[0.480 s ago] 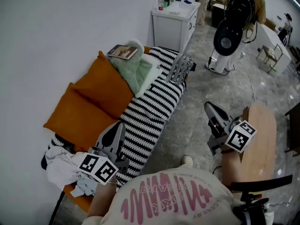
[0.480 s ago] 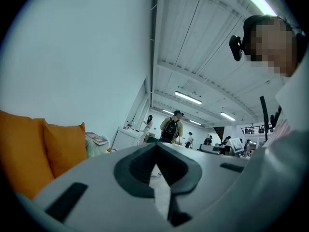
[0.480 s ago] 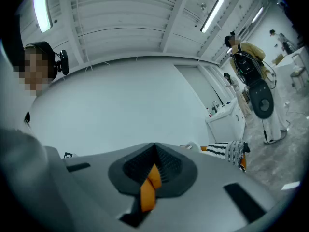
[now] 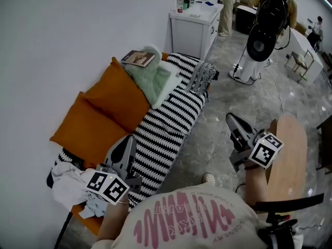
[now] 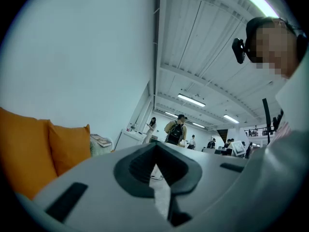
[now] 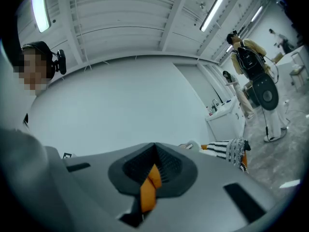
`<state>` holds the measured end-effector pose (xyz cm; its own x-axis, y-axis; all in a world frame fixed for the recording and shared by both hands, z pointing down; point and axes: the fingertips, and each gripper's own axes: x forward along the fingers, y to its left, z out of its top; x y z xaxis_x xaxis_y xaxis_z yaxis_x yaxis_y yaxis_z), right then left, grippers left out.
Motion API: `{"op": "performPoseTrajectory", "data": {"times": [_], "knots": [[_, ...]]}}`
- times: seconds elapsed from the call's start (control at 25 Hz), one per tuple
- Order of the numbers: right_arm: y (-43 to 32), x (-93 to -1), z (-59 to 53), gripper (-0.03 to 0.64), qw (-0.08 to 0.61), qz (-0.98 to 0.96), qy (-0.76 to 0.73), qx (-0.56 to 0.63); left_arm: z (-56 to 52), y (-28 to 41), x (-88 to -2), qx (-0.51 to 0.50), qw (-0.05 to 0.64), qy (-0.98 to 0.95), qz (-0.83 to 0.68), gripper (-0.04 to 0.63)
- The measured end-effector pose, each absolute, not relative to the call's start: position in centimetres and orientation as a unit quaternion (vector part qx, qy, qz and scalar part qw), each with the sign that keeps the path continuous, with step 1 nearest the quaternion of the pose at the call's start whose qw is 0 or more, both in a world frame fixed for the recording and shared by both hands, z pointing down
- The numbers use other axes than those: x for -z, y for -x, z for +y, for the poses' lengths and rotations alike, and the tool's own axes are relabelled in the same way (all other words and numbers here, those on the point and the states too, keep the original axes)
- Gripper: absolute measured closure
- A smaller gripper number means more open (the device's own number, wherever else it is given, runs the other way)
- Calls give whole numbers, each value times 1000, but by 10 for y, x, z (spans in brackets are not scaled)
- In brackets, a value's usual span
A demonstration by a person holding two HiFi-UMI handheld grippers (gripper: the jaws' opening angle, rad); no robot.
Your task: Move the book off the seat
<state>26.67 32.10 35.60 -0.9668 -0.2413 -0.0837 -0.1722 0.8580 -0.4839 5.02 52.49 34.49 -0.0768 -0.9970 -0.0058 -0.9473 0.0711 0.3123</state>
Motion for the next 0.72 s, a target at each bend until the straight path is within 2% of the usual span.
{"op": "performPoseTrajectory", "data": {"times": [0.32, 0.48, 0.72], "knots": [[-275, -354, 321, 606, 104, 954, 104, 260, 519, -43, -345, 96, 70, -663, -739, 586], [-283, -362, 308, 606, 78, 957, 129, 246, 504, -43, -355, 97, 89, -662, -738, 586], [-269, -370, 266, 606, 59, 956, 132, 255, 478, -36, -345, 113, 70, -645, -753, 586]]}}
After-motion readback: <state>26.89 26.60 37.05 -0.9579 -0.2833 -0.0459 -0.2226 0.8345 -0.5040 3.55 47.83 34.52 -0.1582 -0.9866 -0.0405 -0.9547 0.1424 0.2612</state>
